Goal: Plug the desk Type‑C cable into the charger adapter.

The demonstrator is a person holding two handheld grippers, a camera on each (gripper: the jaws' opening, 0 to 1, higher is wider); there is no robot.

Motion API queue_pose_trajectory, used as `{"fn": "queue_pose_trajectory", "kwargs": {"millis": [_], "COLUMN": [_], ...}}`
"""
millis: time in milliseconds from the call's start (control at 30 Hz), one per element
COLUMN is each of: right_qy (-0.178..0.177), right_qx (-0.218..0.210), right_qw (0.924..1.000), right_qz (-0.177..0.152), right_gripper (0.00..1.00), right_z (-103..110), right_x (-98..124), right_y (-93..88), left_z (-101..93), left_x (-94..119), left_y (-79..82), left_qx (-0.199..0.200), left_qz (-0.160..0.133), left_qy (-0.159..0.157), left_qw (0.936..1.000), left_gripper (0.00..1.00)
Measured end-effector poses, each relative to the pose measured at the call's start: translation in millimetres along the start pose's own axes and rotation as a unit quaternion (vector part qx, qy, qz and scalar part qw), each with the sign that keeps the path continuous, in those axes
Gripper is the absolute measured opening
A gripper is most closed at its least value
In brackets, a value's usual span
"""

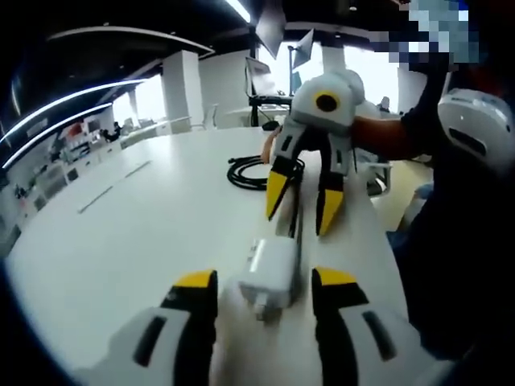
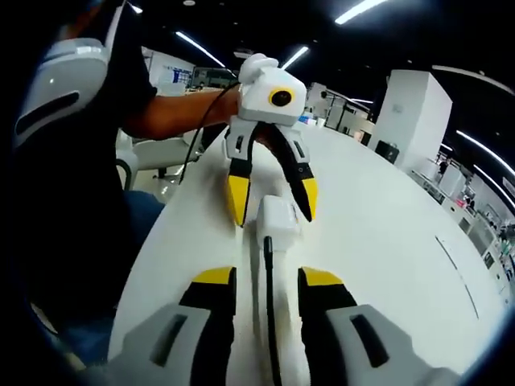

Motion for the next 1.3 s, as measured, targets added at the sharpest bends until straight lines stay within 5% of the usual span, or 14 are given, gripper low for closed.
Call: {"fn": "queue_pose_trajectory", "kwargs": {"millis": [667, 1300], "right_qy": [-0.143, -0.192], "right_qx": [-0.044, -0.081], "right_qw": [0.9873, 0.9742], "right_qz": [0.055, 0.088], "right_gripper": [0.3, 0.29], "right_z": [-3, -4], "right_x": [73, 104], "right_y": [-38.4, -65.2], "left_z": [0.3, 0.1], "left_x": [11, 14], "left_y": [-1.8, -1.4], "left_qx": [0.007, 0.011], "left_qz": [-0.013, -0.017], "left_qy": [0.057, 0.073], "left_qw": [0.9983, 0.9971], "left_gripper": [0.47, 0.47]}}
Point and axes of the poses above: the point that each gripper's makers call its tool centre point, and the gripper's own axes: x roughly backward along the fingers, z roughly to its left, y roughly out of its top, the point moved 1 cm from there along x, roughly backward along the fingers, and after that the axes turned 2 degrees about x, right-handed, at the moved point
